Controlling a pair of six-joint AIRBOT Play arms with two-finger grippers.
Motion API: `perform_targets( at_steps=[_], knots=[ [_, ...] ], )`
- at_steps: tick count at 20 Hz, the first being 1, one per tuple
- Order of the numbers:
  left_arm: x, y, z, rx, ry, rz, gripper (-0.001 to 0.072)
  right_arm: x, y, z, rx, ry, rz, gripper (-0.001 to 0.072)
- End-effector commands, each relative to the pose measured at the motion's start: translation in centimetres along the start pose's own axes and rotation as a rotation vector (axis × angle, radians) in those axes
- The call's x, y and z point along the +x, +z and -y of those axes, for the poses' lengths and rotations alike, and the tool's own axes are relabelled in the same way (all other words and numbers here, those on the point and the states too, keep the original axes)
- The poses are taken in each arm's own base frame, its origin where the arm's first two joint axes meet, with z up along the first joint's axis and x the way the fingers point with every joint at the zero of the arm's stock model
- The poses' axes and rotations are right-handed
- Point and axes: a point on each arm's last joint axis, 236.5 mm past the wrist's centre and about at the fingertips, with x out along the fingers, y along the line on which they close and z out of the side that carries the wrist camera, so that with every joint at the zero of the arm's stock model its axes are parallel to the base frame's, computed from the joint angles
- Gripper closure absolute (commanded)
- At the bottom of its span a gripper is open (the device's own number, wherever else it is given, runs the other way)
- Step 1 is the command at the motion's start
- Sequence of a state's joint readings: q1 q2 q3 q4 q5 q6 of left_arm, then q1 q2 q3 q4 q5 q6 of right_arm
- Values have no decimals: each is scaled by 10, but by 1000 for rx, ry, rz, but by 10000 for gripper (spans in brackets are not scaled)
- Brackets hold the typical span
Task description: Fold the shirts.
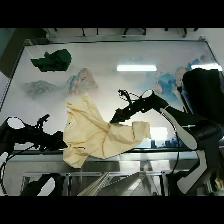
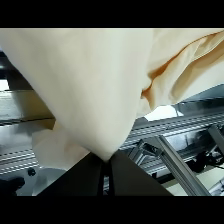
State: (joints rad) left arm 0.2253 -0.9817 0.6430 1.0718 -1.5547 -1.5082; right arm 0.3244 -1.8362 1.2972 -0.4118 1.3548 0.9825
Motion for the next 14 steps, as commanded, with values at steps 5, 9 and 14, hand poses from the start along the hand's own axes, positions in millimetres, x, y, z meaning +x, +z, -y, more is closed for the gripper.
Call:
perform_targets(
  at_steps=[5,9,14],
  knots=[
    [0,0,0,-1,1,1,693,-19,11,7,1,-33,45,15],
    [0,1,0,-1,1,5,693,-6,0,25,-10,-113,-9,17],
    [0,1,0,-1,0,5,693,12,-10,22,-22,-111,-56,105]
  ],
)
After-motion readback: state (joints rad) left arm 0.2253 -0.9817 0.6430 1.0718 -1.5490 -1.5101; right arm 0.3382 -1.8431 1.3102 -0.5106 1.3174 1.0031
